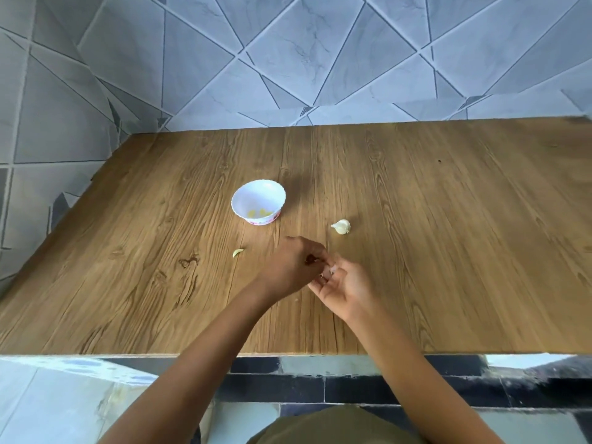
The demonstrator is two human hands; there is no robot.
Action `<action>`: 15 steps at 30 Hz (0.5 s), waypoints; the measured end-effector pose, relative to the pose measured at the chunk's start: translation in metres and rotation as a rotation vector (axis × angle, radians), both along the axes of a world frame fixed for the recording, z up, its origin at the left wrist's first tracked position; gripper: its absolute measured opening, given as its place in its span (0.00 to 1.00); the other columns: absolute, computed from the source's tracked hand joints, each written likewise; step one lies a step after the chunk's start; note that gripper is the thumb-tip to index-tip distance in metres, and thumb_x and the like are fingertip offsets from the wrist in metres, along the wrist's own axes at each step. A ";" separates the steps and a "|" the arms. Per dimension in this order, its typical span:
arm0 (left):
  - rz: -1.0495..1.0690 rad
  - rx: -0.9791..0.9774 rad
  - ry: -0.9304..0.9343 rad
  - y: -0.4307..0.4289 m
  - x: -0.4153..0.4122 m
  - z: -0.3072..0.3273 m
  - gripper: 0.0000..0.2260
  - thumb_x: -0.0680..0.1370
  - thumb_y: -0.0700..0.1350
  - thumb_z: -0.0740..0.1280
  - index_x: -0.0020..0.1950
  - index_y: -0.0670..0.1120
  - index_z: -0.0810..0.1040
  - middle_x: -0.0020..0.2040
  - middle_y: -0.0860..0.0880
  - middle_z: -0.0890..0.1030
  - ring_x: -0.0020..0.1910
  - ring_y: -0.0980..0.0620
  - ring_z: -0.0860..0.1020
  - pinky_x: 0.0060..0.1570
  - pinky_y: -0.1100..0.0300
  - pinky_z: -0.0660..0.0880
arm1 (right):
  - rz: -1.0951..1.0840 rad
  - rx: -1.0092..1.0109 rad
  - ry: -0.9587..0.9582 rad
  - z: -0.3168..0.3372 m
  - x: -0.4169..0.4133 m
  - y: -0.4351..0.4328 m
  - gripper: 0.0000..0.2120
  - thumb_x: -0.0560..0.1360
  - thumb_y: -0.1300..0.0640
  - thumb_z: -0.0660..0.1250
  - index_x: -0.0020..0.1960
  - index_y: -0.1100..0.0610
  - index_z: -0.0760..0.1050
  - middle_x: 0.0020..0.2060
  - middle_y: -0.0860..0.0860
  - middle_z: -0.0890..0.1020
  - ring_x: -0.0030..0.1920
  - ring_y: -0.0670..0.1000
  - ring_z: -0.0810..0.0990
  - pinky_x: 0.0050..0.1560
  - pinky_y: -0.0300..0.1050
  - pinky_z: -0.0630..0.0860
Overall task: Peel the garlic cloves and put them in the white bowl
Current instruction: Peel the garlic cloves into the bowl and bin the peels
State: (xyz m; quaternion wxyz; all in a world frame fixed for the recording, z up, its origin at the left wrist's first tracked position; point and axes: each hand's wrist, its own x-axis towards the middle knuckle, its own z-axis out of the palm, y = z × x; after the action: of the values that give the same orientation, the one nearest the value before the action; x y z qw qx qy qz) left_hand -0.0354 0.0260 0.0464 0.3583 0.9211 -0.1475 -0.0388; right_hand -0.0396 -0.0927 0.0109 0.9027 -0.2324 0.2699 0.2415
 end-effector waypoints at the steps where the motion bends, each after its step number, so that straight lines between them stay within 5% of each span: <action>1: -0.015 0.025 -0.001 -0.006 -0.001 0.000 0.10 0.71 0.33 0.67 0.46 0.43 0.85 0.41 0.48 0.85 0.40 0.53 0.81 0.40 0.72 0.73 | -0.021 0.011 0.028 0.000 0.000 -0.001 0.14 0.81 0.58 0.56 0.44 0.64 0.75 0.34 0.57 0.81 0.40 0.53 0.80 0.42 0.47 0.79; 4: -0.068 0.134 0.024 -0.017 -0.002 -0.002 0.12 0.73 0.34 0.63 0.51 0.43 0.84 0.46 0.46 0.84 0.45 0.50 0.81 0.47 0.61 0.75 | -0.075 -0.023 0.091 0.000 0.001 -0.004 0.14 0.79 0.62 0.56 0.37 0.62 0.72 0.26 0.54 0.77 0.27 0.48 0.75 0.30 0.40 0.76; 8: -0.094 0.127 -0.005 -0.021 0.000 0.001 0.15 0.72 0.31 0.61 0.51 0.42 0.84 0.46 0.45 0.85 0.46 0.48 0.81 0.48 0.53 0.76 | -0.078 -0.060 0.094 0.001 0.004 -0.011 0.12 0.78 0.65 0.56 0.39 0.65 0.75 0.31 0.56 0.77 0.34 0.51 0.76 0.37 0.41 0.75; 11: -0.016 0.032 -0.033 -0.024 0.003 0.003 0.12 0.71 0.31 0.64 0.46 0.43 0.84 0.42 0.46 0.85 0.42 0.50 0.82 0.45 0.54 0.77 | -0.092 -0.008 0.094 0.002 0.005 -0.011 0.11 0.79 0.64 0.55 0.44 0.66 0.74 0.36 0.57 0.79 0.38 0.52 0.78 0.43 0.44 0.76; 15: 0.030 -0.082 -0.062 -0.023 0.004 0.003 0.11 0.68 0.29 0.65 0.40 0.42 0.83 0.37 0.50 0.83 0.36 0.57 0.80 0.40 0.69 0.75 | -0.096 0.013 0.092 0.002 0.006 -0.012 0.10 0.80 0.62 0.55 0.47 0.67 0.73 0.38 0.58 0.79 0.39 0.54 0.79 0.34 0.44 0.81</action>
State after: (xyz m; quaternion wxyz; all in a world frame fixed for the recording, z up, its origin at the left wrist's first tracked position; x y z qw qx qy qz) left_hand -0.0311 0.0034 0.0492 0.3914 0.9085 -0.1462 0.0013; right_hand -0.0340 -0.1048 0.0128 0.9013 -0.2020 0.3203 0.2102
